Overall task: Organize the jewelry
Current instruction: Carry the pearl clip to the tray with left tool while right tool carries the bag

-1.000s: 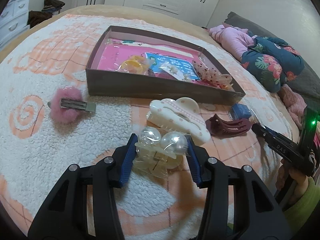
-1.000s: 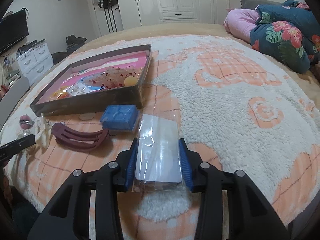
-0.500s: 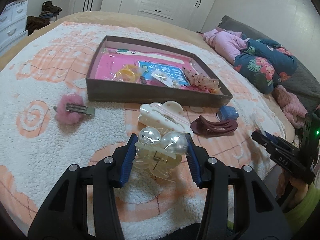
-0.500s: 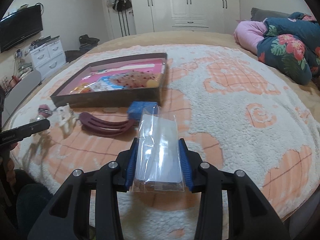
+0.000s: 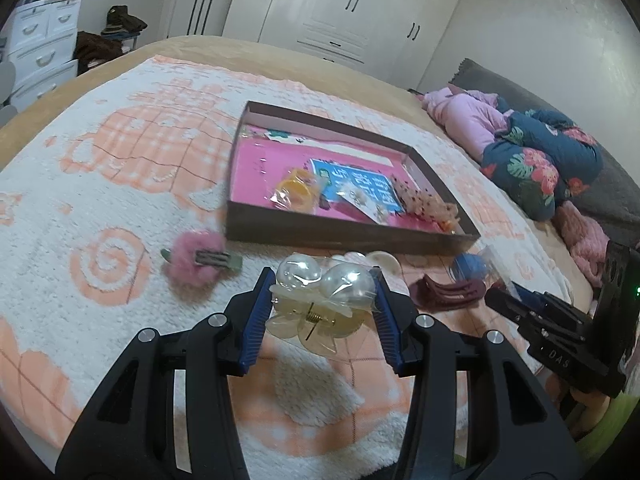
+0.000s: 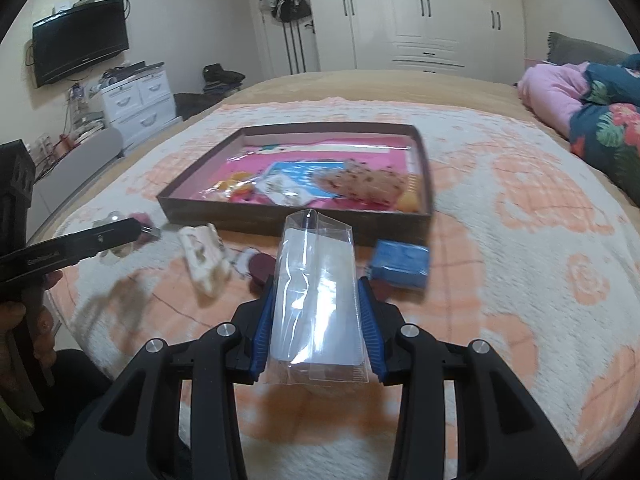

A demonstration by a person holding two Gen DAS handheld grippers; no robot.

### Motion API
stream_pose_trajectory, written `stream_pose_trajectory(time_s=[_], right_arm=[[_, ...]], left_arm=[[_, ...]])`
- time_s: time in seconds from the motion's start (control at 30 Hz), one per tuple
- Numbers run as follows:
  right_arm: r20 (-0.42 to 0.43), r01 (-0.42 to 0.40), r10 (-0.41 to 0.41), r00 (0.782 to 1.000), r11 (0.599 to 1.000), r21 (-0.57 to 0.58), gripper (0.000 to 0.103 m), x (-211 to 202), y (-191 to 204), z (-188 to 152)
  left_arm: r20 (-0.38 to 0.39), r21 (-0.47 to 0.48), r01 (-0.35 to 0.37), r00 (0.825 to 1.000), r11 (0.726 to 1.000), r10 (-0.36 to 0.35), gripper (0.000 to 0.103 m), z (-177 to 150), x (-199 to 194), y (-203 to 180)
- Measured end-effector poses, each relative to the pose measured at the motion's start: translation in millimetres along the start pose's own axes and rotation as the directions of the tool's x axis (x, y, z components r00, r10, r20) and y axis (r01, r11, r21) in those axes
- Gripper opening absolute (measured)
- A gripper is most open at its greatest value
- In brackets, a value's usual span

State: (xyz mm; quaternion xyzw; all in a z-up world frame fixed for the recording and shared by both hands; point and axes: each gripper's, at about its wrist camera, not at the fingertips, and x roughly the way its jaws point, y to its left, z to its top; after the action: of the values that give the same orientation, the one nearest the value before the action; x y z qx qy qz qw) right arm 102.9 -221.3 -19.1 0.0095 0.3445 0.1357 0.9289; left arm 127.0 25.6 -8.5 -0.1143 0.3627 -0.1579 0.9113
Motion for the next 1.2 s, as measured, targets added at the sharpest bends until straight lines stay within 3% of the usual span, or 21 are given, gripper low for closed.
stream_pose_trajectory(time_s=[0.47, 1.2], right_arm=[[0.006, -0.029, 0.029, 1.0, 0.999, -0.022, 0.038, 29, 16, 28], [0.019, 0.033, -0.034, 0.999, 0.999, 0.008, 0.038, 75, -18, 75]], left_arm=[[0.041, -0.038, -0.018, 0.999, 0.999, 0.019, 0.038, 29, 10, 22], [0.036, -0.03, -0.027, 0.999, 0.999, 0.028, 0.038, 82, 74, 20]])
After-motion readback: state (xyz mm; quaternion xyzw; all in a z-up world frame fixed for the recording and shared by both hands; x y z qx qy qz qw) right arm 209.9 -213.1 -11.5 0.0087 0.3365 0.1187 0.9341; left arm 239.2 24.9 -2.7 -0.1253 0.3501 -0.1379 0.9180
